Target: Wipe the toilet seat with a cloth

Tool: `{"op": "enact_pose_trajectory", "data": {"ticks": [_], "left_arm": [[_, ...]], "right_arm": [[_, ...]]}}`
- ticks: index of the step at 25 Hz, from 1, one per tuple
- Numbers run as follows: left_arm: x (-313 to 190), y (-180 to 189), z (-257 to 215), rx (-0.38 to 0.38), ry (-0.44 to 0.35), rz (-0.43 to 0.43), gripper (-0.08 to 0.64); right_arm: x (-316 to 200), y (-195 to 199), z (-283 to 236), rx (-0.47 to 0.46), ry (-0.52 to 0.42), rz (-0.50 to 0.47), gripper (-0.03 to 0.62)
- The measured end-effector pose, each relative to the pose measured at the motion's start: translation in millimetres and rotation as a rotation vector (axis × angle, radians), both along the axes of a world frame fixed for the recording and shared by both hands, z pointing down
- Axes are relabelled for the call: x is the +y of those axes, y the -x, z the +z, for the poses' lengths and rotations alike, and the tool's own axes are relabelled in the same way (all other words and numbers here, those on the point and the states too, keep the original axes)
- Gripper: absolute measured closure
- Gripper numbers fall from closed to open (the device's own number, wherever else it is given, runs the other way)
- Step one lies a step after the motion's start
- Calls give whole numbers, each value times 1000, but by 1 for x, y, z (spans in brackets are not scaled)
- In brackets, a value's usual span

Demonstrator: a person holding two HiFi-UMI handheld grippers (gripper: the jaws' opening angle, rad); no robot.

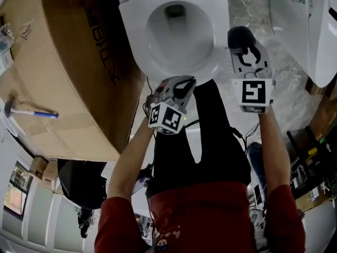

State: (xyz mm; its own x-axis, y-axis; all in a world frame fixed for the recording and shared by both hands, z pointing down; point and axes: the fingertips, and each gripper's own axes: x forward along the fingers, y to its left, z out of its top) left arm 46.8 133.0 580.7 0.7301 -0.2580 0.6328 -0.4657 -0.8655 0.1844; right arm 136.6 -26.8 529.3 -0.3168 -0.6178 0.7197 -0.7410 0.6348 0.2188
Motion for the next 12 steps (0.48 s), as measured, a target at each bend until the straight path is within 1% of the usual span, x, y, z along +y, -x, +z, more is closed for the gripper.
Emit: {"op": "enact_pose_trajectory", "data": {"ticks": [1, 3, 5, 6, 8, 12], "left_arm": [[-11, 2, -11, 39, -2, -61, 541], [-33, 7, -32, 110, -15, -165, 546], [-59, 16, -51, 144, -83, -236, 546], [-70, 21, -61, 148, -121, -259, 546], [-85, 33, -76, 148, -169, -302, 546], [-102, 57, -89, 128, -206, -382, 546]], "right_arm": [[-13, 1, 9, 30, -3, -14, 505], [-37, 3, 27, 100, -4, -53, 505], [-61, 8, 43, 184, -12, -113, 505], [-72, 11, 50, 233, -20, -152, 505], [-87, 18, 63, 336, -39, -238, 505], [-113, 35, 85, 572, -114, -452, 505]]}}
